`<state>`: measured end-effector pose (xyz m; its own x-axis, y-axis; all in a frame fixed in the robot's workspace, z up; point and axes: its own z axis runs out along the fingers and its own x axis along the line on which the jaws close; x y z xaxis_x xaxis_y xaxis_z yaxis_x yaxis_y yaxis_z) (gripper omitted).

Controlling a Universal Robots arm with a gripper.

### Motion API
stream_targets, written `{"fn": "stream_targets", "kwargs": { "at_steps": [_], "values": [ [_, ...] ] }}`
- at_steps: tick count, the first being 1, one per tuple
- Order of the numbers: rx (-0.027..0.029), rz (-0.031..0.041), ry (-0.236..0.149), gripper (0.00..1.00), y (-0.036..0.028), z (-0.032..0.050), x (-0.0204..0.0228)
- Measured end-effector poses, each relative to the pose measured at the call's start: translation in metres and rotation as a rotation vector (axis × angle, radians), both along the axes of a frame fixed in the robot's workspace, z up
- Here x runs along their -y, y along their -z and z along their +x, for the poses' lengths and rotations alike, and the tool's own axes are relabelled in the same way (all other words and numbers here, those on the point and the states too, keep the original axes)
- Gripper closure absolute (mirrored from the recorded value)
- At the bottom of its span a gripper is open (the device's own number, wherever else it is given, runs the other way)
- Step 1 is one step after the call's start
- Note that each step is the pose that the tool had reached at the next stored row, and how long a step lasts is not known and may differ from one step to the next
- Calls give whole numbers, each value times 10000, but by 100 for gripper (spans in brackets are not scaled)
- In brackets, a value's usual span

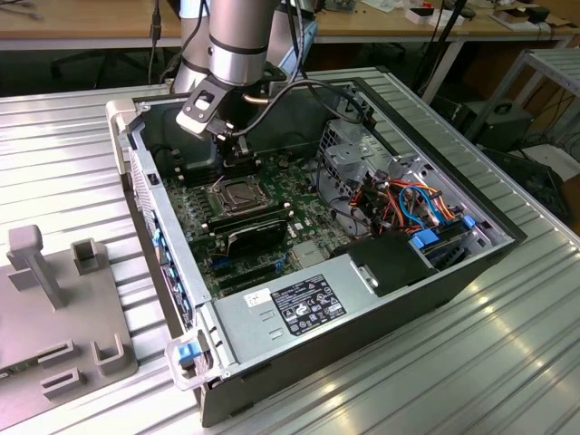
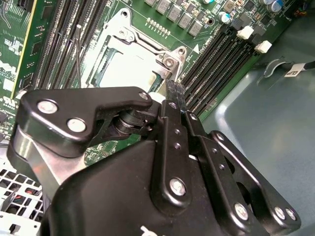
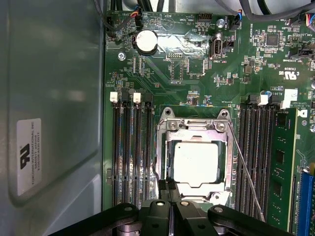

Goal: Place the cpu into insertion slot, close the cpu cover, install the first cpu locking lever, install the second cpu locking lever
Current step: 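Install the first cpu locking lever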

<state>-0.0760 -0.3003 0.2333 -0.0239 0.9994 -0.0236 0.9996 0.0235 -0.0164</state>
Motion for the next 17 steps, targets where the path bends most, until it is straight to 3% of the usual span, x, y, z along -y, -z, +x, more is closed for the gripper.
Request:
{"fn": "stream_targets", "kwargs": {
  "at_steps": [4,10,17],
  "values": [
    [3,8,3,89,2,0,-1],
    [1,2,0,89,1,0,67],
    [-1,0,-11,89,-7,-1,74]
  ]
}}
